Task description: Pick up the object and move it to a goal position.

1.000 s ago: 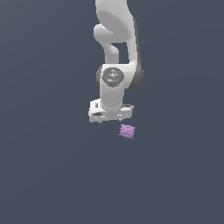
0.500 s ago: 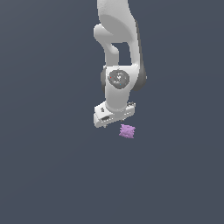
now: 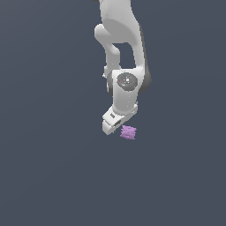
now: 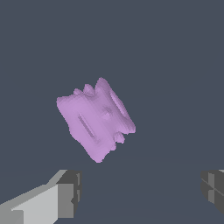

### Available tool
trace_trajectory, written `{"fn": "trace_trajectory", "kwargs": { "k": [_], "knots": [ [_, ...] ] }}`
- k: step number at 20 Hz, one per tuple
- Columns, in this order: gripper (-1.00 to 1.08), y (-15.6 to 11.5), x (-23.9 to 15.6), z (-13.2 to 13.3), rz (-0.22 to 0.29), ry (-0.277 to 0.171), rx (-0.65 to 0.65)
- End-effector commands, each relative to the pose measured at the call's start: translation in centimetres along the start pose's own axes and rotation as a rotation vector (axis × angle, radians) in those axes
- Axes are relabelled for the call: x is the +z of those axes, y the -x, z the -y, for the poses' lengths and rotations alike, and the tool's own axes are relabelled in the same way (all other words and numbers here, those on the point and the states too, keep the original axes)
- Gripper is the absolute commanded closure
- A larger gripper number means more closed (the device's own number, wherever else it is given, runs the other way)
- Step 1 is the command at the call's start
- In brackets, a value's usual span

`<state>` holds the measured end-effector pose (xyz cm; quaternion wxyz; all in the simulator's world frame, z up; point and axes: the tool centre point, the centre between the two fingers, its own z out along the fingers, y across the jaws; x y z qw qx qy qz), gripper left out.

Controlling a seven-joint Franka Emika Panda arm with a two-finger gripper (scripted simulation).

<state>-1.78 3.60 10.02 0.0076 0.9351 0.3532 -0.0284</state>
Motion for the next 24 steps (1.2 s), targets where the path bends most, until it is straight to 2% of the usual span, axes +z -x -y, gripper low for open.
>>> {"fn": "trace_trajectory", "kwargs": {
  "k": [1,13,24],
  "knots": [
    [-0.92,-0.5,0.2,0.5,-0.007,0.002,-0.083],
    [-0.92,-2.8,1.0,2.6,-0.041,0.015,-0.434],
    [-0.92,-3.7,1.2,3.5,-0.055,0.022,-0.569]
  ]
}}
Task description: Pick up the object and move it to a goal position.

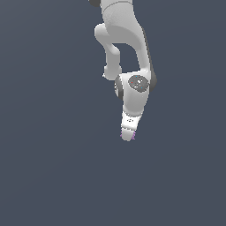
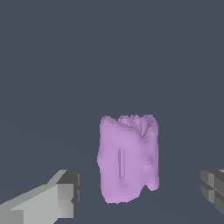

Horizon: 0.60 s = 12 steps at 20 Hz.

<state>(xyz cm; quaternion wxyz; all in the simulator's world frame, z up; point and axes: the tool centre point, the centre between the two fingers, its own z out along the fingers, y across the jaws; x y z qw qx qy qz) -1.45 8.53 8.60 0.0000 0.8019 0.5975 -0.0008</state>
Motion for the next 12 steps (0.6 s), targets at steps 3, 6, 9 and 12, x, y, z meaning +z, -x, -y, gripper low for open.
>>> {"fn": "trace_trajectory", "kwargs": {
  "k": [3,6,9,12],
  "knots": [
    [-0.92,-0.1,0.0,0.0,-0.001,0.001,-0.008],
    [-0.92,-0.1,0.4,0.0,-0.001,0.001,-0.008],
    [-0.92,-0.1,1.4,0.1,-0.001,0.001,-0.010],
    [-0.92,-0.1,3.0,0.1,-0.001,0.001,-0.012]
  ]
}}
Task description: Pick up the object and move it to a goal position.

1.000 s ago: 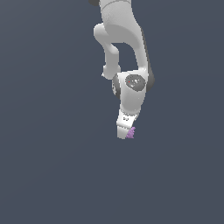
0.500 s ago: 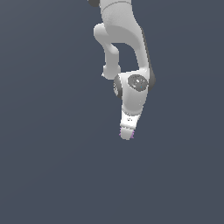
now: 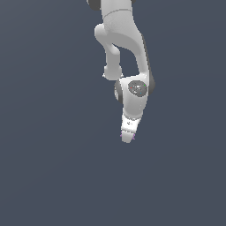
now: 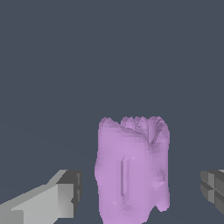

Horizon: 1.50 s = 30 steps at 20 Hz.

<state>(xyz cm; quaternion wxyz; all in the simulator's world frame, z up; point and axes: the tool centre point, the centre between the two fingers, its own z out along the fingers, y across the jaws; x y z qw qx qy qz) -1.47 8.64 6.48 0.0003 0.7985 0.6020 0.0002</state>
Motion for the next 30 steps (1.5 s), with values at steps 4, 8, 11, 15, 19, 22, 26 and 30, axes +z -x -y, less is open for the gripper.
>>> {"fn": "trace_trajectory", "kwargs": {
  "k": [4,8,11,15,19,22,26,30],
  "knots": [
    [-0.92,0.0,2.5,0.1,0.000,-0.001,-0.002],
    [-0.92,0.0,2.9,0.0,0.000,-0.001,-0.002],
    [1.08,0.0,2.9,0.0,0.000,-0.001,-0.002],
    [1.08,0.0,2.9,0.0,0.000,-0.001,-0.002],
    [1.08,0.0,2.8,0.0,0.000,0.001,-0.002],
    [1.08,0.2,2.6,-0.2,0.000,0.001,-0.002],
    [1.08,1.2,1.5,-1.0,0.000,0.001,-0.002],
    [1.08,3.0,-0.5,-2.3,0.000,0.000,-0.003]
  ]
}}
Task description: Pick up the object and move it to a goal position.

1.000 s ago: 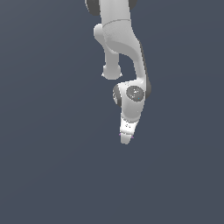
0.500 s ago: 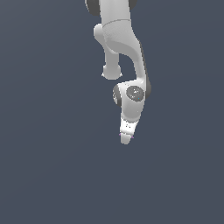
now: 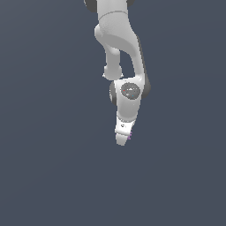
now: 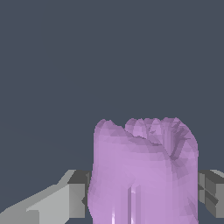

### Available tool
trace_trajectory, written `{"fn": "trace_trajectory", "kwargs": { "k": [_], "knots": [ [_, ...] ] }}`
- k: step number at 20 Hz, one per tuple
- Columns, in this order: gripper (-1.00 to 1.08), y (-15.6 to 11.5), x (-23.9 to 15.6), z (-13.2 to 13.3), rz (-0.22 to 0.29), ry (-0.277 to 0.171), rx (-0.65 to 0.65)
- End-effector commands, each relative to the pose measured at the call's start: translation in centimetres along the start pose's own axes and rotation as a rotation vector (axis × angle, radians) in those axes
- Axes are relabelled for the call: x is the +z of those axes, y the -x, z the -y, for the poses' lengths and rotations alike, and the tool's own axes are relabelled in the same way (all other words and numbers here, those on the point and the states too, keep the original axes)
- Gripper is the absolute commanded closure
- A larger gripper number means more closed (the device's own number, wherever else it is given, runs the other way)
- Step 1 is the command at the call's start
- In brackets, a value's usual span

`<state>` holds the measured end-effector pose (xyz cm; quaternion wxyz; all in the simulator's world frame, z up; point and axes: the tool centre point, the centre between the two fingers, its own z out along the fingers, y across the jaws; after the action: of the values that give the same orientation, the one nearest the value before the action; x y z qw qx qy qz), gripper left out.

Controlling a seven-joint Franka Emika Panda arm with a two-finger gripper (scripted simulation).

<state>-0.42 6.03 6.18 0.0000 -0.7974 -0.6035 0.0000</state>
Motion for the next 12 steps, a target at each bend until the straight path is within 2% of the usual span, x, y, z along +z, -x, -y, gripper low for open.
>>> {"fn": "trace_trajectory", "kwargs": {
  "k": [1,12],
  "knots": [
    [1.08,1.3,-1.5,-1.0,0.000,0.001,0.001],
    [1.08,8.8,-10.0,-6.8,-0.003,0.000,0.000]
  ]
}}
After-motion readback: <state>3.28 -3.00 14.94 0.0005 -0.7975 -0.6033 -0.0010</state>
